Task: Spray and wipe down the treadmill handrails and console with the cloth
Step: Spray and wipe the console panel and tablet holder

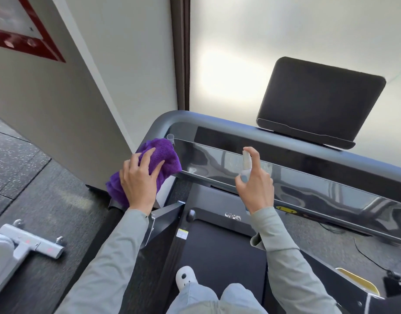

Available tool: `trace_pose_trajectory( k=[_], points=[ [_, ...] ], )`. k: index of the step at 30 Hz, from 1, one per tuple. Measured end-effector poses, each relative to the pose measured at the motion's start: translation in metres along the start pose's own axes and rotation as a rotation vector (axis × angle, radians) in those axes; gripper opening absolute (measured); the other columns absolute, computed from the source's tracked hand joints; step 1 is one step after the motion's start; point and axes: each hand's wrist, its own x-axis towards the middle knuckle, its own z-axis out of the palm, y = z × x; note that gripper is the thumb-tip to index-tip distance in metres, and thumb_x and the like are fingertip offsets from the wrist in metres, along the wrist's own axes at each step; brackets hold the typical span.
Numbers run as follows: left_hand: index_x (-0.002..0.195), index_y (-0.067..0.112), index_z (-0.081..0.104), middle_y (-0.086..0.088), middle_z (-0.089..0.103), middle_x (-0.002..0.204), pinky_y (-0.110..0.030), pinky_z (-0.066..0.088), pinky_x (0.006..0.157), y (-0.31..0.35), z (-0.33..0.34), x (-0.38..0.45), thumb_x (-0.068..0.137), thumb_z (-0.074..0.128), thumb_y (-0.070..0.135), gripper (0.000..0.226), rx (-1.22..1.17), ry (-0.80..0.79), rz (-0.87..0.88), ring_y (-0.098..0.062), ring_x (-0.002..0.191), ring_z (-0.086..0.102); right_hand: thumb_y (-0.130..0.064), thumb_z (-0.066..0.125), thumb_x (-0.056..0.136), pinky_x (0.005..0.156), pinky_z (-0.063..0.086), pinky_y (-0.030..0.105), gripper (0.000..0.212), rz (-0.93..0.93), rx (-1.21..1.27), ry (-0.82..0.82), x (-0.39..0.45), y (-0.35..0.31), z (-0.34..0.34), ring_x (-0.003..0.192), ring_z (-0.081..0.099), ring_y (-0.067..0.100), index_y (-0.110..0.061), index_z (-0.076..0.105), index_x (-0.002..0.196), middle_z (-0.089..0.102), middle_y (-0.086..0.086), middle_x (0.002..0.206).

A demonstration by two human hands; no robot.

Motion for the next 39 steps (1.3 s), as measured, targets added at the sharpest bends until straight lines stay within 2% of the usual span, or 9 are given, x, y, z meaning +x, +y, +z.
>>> trace_pose_trajectory(
  k=[5, 9, 12, 16, 20, 25, 32, 36, 39],
  points=[
    [0.119, 0.016, 0.068, -0.011, 0.064, 0.1, -0.044, 0.049, 0.068, 0.035, 0.0, -0.009, 0.087, 0.072, 0.032, 0.036, -0.077, 0.03, 0.001, -0.033, 0.08, 0.056, -0.001, 0.053, 0.077, 0.055, 0.037, 0.033, 0.072, 0.03, -0.001, 0.03, -0.003, 0.022, -0.02, 0.057, 0.051, 0.032, -0.041, 0.031, 0.132, 0.048, 0.001, 0.061],
    [0.121, 0.017, 0.067, -0.01, 0.063, 0.101, -0.044, 0.049, 0.07, 0.065, 0.003, -0.017, 0.087, 0.071, 0.033, 0.037, -0.157, -0.029, -0.002, -0.033, 0.085, 0.058, -0.001, 0.054, 0.078, 0.058, 0.037, 0.033, 0.067, 0.054, 0.0, 0.032, -0.002, 0.036, -0.03, 0.055, 0.049, 0.032, -0.037, 0.036, 0.132, 0.042, -0.003, 0.057],
    [0.121, 0.017, 0.067, -0.01, 0.063, 0.101, -0.044, 0.049, 0.072, 0.082, 0.005, -0.025, 0.087, 0.071, 0.033, 0.038, -0.193, -0.063, -0.004, -0.033, 0.087, 0.059, -0.001, 0.057, 0.078, 0.062, 0.039, 0.033, 0.061, 0.095, 0.119, 0.09, -0.002, 0.047, -0.036, 0.056, 0.051, 0.033, -0.027, 0.045, 0.131, 0.052, 0.008, 0.058],
    [0.121, 0.018, 0.068, -0.009, 0.063, 0.101, -0.042, 0.047, 0.074, 0.096, 0.005, -0.036, 0.086, 0.072, 0.033, 0.038, -0.217, -0.069, 0.009, -0.031, 0.088, 0.059, -0.002, 0.059, 0.077, 0.064, 0.043, 0.034, 0.059, 0.104, 0.146, 0.125, -0.007, 0.059, -0.044, 0.058, 0.053, 0.034, -0.024, 0.046, 0.13, 0.057, 0.014, 0.063],
    [0.121, 0.018, 0.067, -0.008, 0.063, 0.102, -0.039, 0.045, 0.073, 0.114, 0.003, -0.041, 0.086, 0.072, 0.032, 0.038, -0.25, -0.083, 0.019, -0.03, 0.088, 0.058, -0.003, 0.057, 0.08, 0.063, 0.04, 0.034, 0.063, 0.12, 0.076, 0.102, -0.016, 0.072, -0.054, 0.061, 0.052, 0.033, -0.029, 0.041, 0.135, 0.054, 0.007, 0.066],
    [0.122, 0.019, 0.067, -0.008, 0.063, 0.102, -0.038, 0.045, 0.072, 0.135, 0.003, -0.048, 0.087, 0.071, 0.033, 0.038, -0.281, -0.153, 0.038, -0.03, 0.089, 0.058, -0.003, 0.059, 0.079, 0.06, 0.036, 0.032, 0.067, 0.147, 0.022, 0.156, -0.027, 0.092, -0.073, 0.059, 0.049, 0.031, -0.033, 0.038, 0.136, 0.046, -0.001, 0.061],
    [0.122, 0.021, 0.067, -0.007, 0.062, 0.1, -0.039, 0.05, 0.07, 0.16, 0.006, -0.062, 0.086, 0.07, 0.036, 0.039, -0.311, -0.23, 0.105, -0.028, 0.09, 0.059, -0.004, 0.061, 0.083, 0.062, 0.035, 0.034, 0.06, 0.223, 0.025, 0.163, -0.038, 0.125, -0.092, 0.06, 0.048, 0.034, -0.025, 0.045, 0.137, 0.052, 0.008, 0.065],
    [0.121, 0.022, 0.067, -0.004, 0.062, 0.1, -0.039, 0.05, 0.071, 0.173, 0.009, -0.07, 0.085, 0.072, 0.036, 0.039, -0.329, -0.247, 0.113, -0.027, 0.091, 0.059, -0.003, 0.062, 0.079, 0.063, 0.035, 0.032, 0.057, 0.272, 0.098, 0.246, -0.041, 0.139, -0.101, 0.053, 0.045, 0.03, -0.02, 0.049, 0.132, 0.045, 0.003, 0.057],
    [0.121, 0.023, 0.068, -0.004, 0.063, 0.101, -0.039, 0.05, 0.072, 0.181, 0.01, -0.075, 0.085, 0.072, 0.037, 0.039, -0.336, -0.259, 0.123, -0.027, 0.091, 0.06, -0.004, 0.062, 0.08, 0.062, 0.037, 0.033, 0.057, 0.278, 0.093, 0.243, -0.041, 0.148, -0.11, 0.053, 0.046, 0.029, -0.022, 0.047, 0.133, 0.045, 0.003, 0.057]
  ],
)
